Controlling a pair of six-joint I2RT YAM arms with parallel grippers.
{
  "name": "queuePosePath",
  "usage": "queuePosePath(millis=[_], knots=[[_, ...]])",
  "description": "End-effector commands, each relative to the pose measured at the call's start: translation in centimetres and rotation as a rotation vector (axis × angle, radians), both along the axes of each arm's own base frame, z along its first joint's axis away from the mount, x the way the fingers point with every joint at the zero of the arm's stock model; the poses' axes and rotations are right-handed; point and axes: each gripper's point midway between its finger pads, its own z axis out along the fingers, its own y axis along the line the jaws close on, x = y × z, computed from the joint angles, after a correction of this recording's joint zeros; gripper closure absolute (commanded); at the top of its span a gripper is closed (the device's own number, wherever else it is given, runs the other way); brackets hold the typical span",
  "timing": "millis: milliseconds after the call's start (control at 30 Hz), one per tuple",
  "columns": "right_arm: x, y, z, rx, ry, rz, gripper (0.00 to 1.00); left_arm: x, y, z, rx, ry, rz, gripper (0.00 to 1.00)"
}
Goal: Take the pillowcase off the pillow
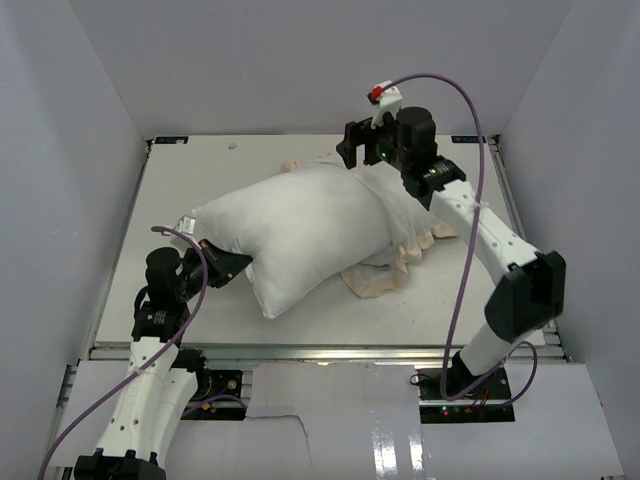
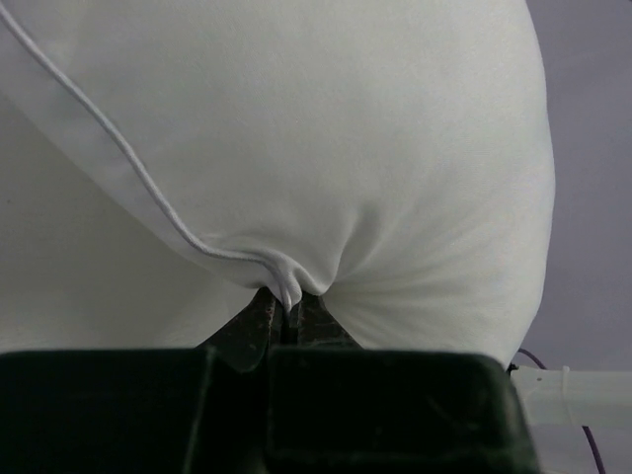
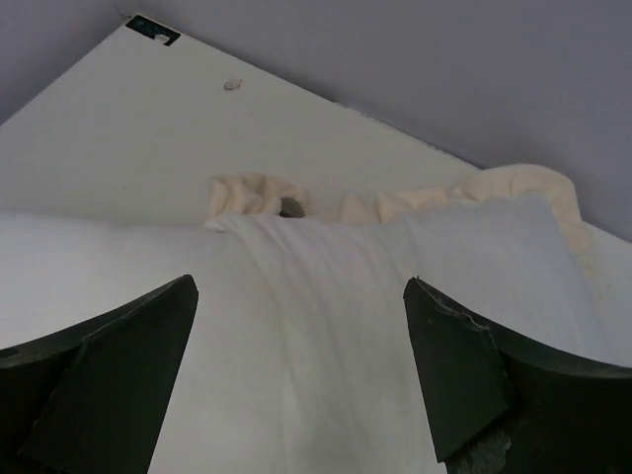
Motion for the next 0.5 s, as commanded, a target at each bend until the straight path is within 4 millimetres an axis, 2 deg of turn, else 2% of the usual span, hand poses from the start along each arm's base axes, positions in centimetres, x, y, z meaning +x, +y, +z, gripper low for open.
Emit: queuePosePath(millis=[0, 33, 67, 100, 133, 167, 200, 233, 300, 333, 367, 400, 433, 467], knots=[[2.7, 0.9, -6.0, -0.243, 0.071, 0.059, 0.09, -0.4, -0.8, 1.7, -0.012, -0.09, -0.062, 1.0], [3.5, 0.8, -7.2, -0.286, 0.081, 0.062, 0.09, -0.5, -0.9, 1.8, -0.011, -0.095, -0.068, 1.0], [4.1, 1.1, -10.4, -0.325, 0.148, 0.071, 0.09, -0.6, -0.9, 1.9, -0.009, -0.101, -0.07, 1.0], [4.8, 1.8, -10.0, -0.316, 0.141, 0.084, 0.09, -0.7, -0.8, 2.0, 0.001, -0.112, -0.067, 1.0], [5.0, 2.4, -10.4, -0.31, 0.147, 0.106, 0.08, -0.7, -0.7, 2.1, 0.005, -0.116, -0.061, 1.0], [5.1, 3.5, -11.9, -0.295, 0.176, 0.152, 0.08, -0.7, -0.6, 2.2, 0.009, -0.12, -0.058, 1.0], [5.7, 4.1, -11.7, -0.279, 0.17, 0.162, 0.08, -0.7, -0.6, 2.3, 0.01, -0.124, -0.058, 1.0], [6.2, 4.6, -13.6, -0.287, 0.205, 0.167, 0.07, -0.7, -0.6, 2.6, 0.01, -0.129, -0.059, 1.0], [7.4, 4.5, -13.8, -0.3, 0.221, 0.127, 0.03, -1.0, -0.8, 2.9, 0.009, -0.128, -0.075, 1.0], [8.2, 4.1, -15.1, -0.317, 0.242, 0.09, 0.0, -1.0, -0.8, 3.8, 0.01, -0.147, -0.075, 1.0], [9.3, 2.8, -15.4, -0.334, 0.244, 0.005, 0.05, -1.1, -0.8, 4.2, 0.014, -0.156, -0.075, 1.0], [10.0, 2.2, -15.5, -0.333, 0.244, -0.032, 0.2, -1.2, -0.7, 4.7, 0.016, -0.16, -0.072, 1.0], [11.6, 0.4, -15.5, -0.325, 0.248, -0.124, 0.39, -1.2, -0.4, 6.4, 0.02, -0.2, -0.053, 1.0], [12.3, -0.4, -15.3, -0.324, 0.243, -0.152, 0.39, -1.2, -0.3, 7.5, 0.019, -0.217, -0.043, 1.0]])
